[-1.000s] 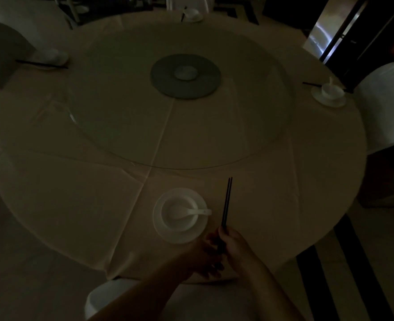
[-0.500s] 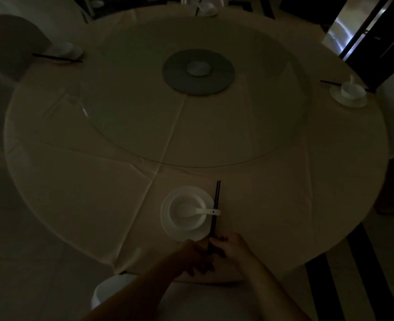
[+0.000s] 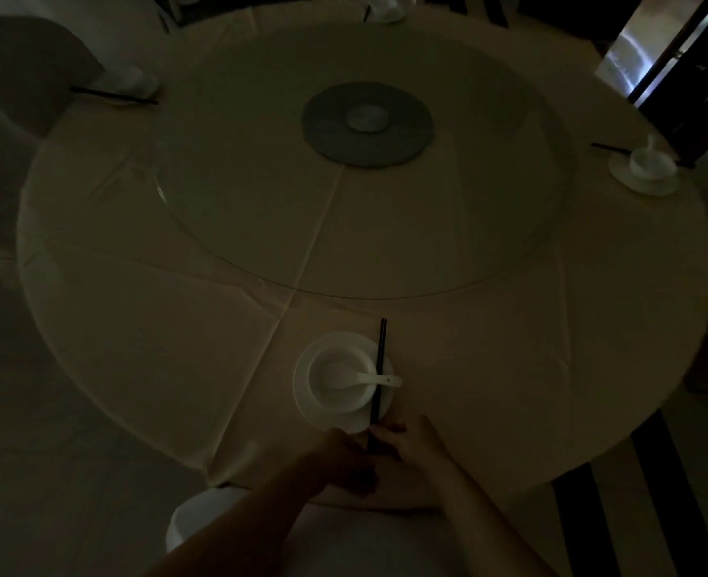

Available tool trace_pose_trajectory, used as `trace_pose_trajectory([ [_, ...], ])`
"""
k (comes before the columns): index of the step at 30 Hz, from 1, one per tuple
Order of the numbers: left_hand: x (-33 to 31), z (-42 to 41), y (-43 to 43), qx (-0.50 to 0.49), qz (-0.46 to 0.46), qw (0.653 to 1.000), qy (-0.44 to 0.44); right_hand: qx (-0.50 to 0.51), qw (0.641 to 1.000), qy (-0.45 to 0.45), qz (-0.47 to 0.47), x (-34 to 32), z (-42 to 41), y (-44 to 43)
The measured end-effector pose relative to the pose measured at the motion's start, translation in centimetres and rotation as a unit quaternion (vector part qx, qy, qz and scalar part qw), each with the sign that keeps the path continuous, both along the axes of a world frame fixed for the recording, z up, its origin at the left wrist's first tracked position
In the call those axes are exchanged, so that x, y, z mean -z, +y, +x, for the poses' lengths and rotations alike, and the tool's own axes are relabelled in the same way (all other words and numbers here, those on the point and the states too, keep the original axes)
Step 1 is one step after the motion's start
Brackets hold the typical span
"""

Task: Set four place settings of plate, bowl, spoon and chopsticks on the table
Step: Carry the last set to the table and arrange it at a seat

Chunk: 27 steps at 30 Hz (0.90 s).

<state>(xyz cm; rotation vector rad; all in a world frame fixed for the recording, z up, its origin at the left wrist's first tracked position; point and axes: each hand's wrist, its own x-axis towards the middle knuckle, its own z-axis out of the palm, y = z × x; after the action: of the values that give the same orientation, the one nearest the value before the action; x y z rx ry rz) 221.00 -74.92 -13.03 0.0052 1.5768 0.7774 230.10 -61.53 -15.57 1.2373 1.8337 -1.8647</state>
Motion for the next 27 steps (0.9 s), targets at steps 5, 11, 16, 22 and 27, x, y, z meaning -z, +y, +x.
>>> trace_pose_trajectory([
  [5, -0.05, -0.08, 0.29, 0.017, -0.024, 0.999, 0.015, 0.001, 1.000, -0.006, 0.002, 0.11, -0.06, -0.05],
  [11, 0.41, -0.21, -0.44, 0.009, 0.002, 1.000, 0.023, 0.001, 1.000, -0.003, 0.011, -0.03, -0.11, -0.11],
  [16, 0.77, -0.17, -0.52, 0.020, 0.002, 0.999, 0.031, -0.004, 1.000, -0.007, 0.012, 0.03, -0.17, -0.12],
  [22, 0.64, -0.21, -0.36, 0.032, -0.008, 0.998, 0.045, 0.004, 1.000, -0.020, 0.017, 0.17, -0.25, -0.25],
  [27, 0.81, -0.34, -0.67, 0.024, 0.004, 0.998, 0.057, 0.019, 0.999, -0.038, -0.005, 0.35, -0.10, -0.04],
])
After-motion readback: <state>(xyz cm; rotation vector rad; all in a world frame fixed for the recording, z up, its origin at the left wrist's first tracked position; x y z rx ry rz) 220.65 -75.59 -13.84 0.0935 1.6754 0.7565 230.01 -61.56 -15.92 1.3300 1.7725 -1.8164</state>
